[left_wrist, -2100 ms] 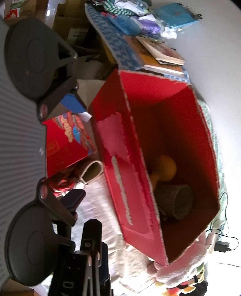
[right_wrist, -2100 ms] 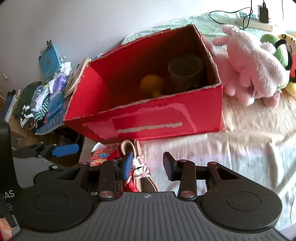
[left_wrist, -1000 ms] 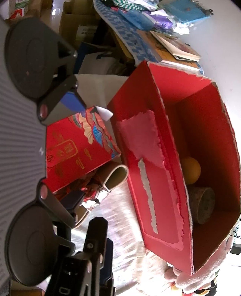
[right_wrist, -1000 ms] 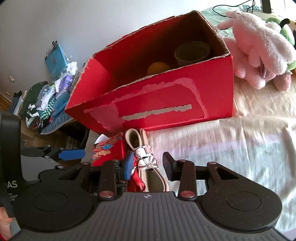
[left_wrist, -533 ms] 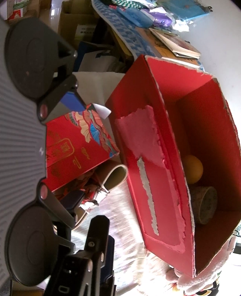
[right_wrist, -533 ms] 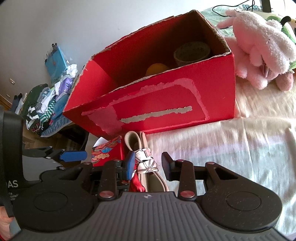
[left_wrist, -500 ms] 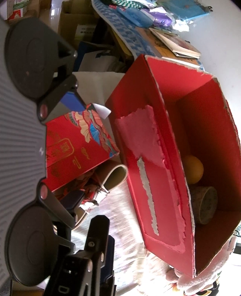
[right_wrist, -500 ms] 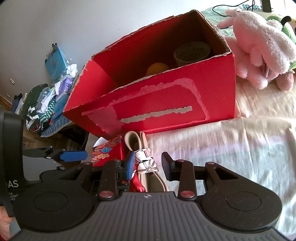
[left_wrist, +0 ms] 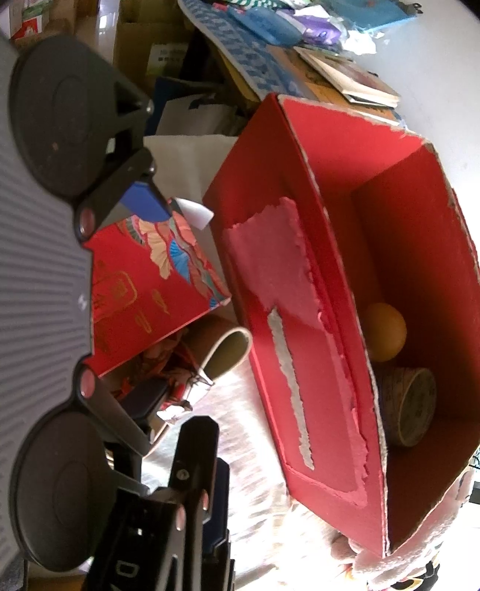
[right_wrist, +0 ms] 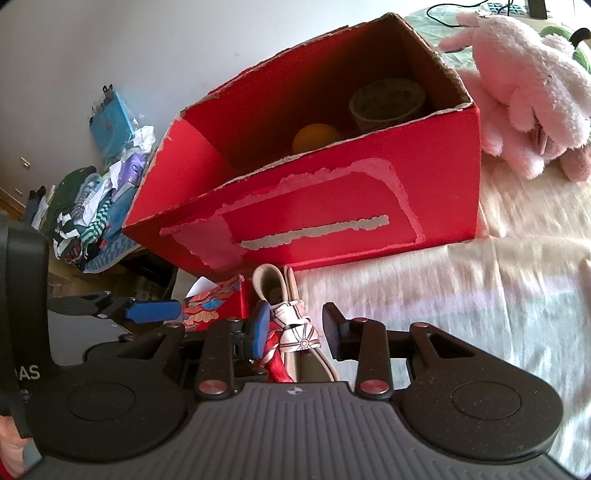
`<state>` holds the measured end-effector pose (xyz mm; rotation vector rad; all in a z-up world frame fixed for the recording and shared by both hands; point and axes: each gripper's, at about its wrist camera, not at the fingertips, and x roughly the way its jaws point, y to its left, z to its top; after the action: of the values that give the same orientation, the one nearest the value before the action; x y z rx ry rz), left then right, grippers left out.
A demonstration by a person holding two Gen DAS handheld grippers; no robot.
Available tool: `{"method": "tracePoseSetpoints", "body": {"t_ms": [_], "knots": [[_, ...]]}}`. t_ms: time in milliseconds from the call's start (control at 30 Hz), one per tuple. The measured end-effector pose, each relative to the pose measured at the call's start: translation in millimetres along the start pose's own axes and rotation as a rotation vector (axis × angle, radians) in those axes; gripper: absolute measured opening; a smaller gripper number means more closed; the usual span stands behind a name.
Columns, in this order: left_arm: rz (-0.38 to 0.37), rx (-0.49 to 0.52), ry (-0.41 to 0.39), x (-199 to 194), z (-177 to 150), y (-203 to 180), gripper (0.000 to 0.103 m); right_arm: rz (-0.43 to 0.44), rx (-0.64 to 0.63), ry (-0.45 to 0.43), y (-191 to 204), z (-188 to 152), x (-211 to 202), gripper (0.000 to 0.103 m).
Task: Organize objects
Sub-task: 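Lower the right gripper onto the beige shoe and close on its laces, then lift the shoe with the right gripper and carry it over the box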
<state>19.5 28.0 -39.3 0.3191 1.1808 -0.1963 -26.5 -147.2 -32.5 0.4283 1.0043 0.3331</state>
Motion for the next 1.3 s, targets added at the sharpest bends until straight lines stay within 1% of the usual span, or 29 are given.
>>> {"method": "tracePoseSetpoints", "body": {"t_ms": [267, 533, 633, 733, 867, 1067, 1100, 1200, 1300], "knots": [[-0.02, 0.023, -0.003, 3, 2, 2, 0.095, 0.008, 0.019, 0.014, 0, 4, 6, 0.036], [-0.051, 0.057, -0.019, 1, 1, 9, 0.095, 0.007, 0.015, 0.008, 3, 4, 7, 0.036], [-0.079, 0.064, -0.039, -4, -3, 15, 0.095, 0.002, 0.015, 0.007, 2, 3, 8, 0.036], [-0.113, 0.06, -0.056, -9, -9, 21, 0.094, 0.015, 0.01, 0.021, 0, 3, 12, 0.036], [-0.172, 0.041, -0.081, -16, -16, 27, 0.094, 0.066, -0.02, 0.063, 0, 5, 20, 0.036], [-0.201, -0.021, -0.088, -24, -20, 27, 0.093, 0.12, -0.081, 0.135, -3, 15, 38, 0.036], [-0.199, -0.035, -0.089, -21, -17, 22, 0.092, 0.124, -0.09, 0.15, -3, 15, 42, 0.036], [-0.217, -0.089, -0.088, -23, -17, 21, 0.09, 0.126, -0.13, 0.176, -4, 17, 50, 0.036], [-0.224, -0.119, -0.09, -26, -17, 15, 0.089, 0.155, -0.111, 0.215, -10, 21, 58, 0.037]]}}
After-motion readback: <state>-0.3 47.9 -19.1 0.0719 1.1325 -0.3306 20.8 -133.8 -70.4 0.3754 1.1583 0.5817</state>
